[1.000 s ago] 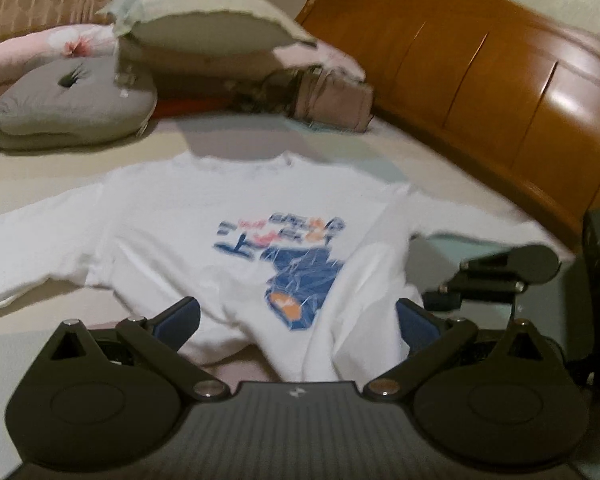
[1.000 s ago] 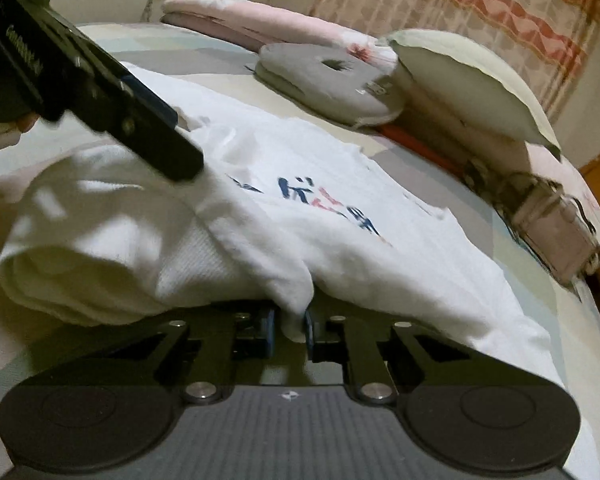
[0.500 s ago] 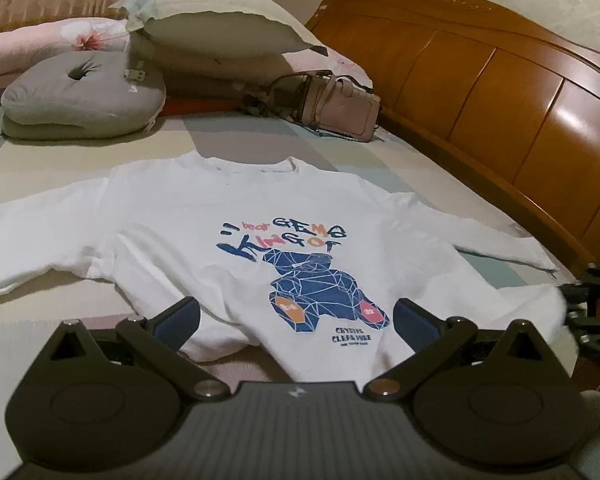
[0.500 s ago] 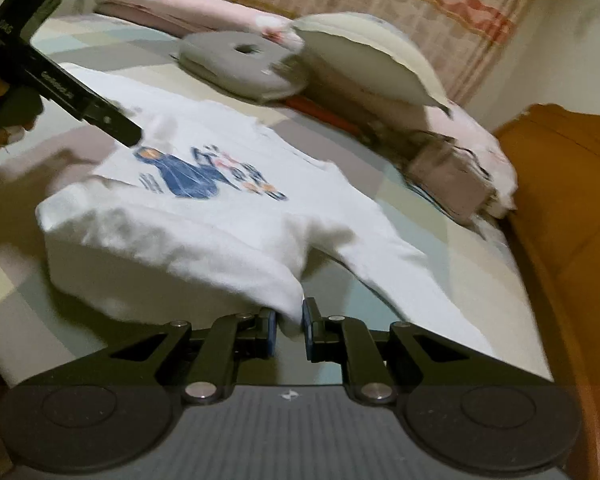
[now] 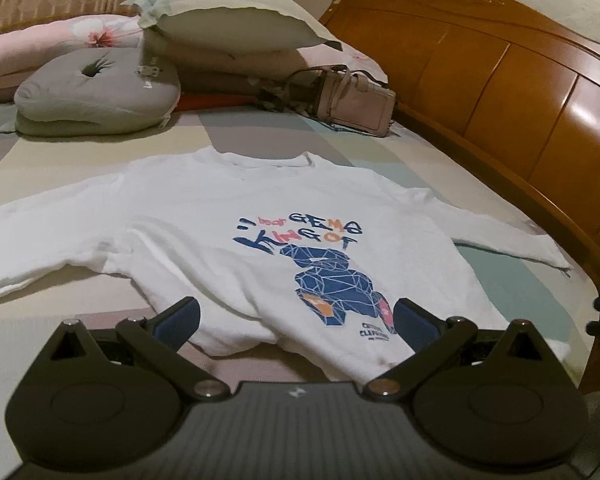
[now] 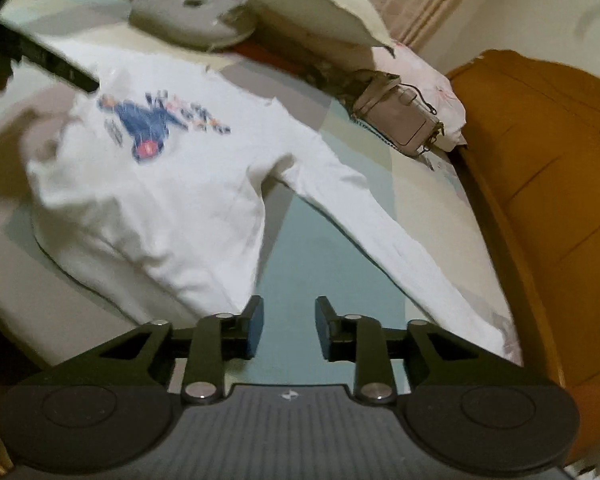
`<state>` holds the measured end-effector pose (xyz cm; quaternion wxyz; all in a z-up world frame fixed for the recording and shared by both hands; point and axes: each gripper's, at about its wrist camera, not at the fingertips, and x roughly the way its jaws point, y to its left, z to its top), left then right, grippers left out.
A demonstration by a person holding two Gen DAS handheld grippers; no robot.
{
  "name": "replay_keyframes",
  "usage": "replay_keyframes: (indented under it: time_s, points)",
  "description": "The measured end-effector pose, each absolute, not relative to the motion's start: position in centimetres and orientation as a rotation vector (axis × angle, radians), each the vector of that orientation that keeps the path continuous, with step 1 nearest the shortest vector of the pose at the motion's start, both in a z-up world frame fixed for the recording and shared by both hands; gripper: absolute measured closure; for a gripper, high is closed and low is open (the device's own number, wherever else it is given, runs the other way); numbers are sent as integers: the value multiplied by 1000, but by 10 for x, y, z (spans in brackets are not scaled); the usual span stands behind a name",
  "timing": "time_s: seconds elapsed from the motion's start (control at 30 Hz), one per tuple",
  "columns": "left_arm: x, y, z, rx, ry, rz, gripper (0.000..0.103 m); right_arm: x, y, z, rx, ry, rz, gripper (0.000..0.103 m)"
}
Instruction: Fold clothes
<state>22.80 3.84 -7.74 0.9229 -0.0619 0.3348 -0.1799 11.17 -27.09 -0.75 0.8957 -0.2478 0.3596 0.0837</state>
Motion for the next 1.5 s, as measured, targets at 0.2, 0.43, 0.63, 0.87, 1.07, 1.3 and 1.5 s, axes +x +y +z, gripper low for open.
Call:
replay_keyframes:
  time_s: [0.2,0.43,0.63,0.87,1.07,1.3,1.5]
  points:
    - [231,39,-82,-110,731,-334,1,116,-229,0,-444,681,326,35]
    - [231,46,-82,-90,737,-281,1,142,-138,-19,-515,643,474,16]
    - [236,70,-83,-136,743,-207,1,170,-73,-57,-626,711,486,16]
    - [243,79,-87,-160,767,-183,1,194,-81,-69,-693,687,320,16]
    - [247,74,-93,-141,786,-184,1,229,-142,-54,-495,718,213,13]
    - [251,73,-96,-142,802,-188,1,285,-217,-71,-156,830,140,13]
    - [251,71,-98,-136,808,-194,1,290,-228,-75,-108,819,120,13]
